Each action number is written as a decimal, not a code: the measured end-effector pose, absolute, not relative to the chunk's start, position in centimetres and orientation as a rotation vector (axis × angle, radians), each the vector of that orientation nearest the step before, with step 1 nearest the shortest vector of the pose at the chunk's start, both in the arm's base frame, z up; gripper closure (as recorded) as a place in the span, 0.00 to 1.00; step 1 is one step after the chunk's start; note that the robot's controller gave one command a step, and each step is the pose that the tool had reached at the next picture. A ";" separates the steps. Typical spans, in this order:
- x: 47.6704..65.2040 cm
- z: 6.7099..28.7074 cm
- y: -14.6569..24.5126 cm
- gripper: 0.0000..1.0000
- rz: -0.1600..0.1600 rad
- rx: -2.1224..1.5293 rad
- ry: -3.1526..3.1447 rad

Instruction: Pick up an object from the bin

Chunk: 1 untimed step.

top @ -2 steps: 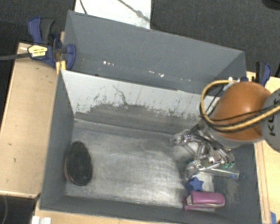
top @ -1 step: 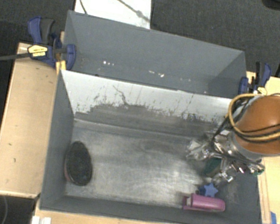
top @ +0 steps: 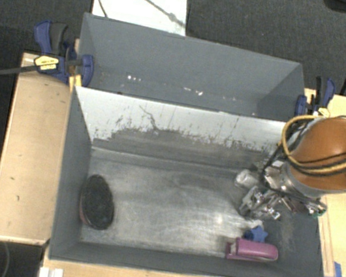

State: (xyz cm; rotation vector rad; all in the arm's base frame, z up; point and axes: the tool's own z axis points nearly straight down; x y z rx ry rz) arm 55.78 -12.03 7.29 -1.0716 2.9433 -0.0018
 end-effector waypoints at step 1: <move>56.3 12.8 -12.2 1.00 -0.005 -1.009 2.967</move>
Offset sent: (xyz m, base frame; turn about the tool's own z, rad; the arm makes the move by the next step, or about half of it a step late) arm 0.0025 -0.0015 0.0507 0.0427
